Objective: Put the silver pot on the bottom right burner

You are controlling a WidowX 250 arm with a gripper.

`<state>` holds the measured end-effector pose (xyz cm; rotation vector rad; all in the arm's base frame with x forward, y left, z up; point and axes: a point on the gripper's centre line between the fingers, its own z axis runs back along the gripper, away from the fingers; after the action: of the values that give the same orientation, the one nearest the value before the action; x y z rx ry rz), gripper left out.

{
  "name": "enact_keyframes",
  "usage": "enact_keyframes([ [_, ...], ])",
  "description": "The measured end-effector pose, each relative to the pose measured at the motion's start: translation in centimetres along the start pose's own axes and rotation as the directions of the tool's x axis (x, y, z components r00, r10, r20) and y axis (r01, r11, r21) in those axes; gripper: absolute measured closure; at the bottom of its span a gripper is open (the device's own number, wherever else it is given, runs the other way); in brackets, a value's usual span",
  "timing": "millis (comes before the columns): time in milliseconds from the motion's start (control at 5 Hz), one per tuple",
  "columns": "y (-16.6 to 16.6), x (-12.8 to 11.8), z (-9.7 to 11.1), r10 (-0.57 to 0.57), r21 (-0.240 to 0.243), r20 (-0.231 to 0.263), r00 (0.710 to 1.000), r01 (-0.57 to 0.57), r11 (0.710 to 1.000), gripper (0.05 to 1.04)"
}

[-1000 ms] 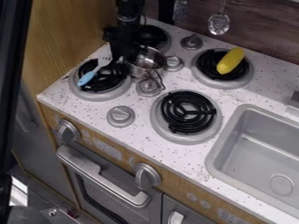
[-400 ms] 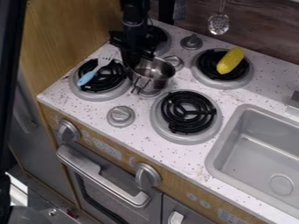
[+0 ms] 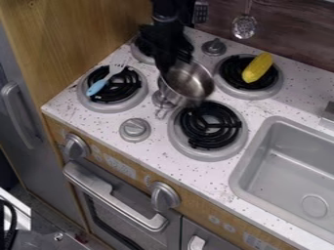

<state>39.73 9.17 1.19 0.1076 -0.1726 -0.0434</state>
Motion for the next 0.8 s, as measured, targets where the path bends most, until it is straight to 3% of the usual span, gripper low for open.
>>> enact_keyframes([
  [400, -4.4, -2.6, -0.6, -0.120, -0.043, -0.062, 0.991, 0.117, 0.992, 1.017],
  [800, -5.6, -3.0, -1.5, -0.107, -0.078, -0.068, 0.992, 0.102, 0.992, 1.016],
])
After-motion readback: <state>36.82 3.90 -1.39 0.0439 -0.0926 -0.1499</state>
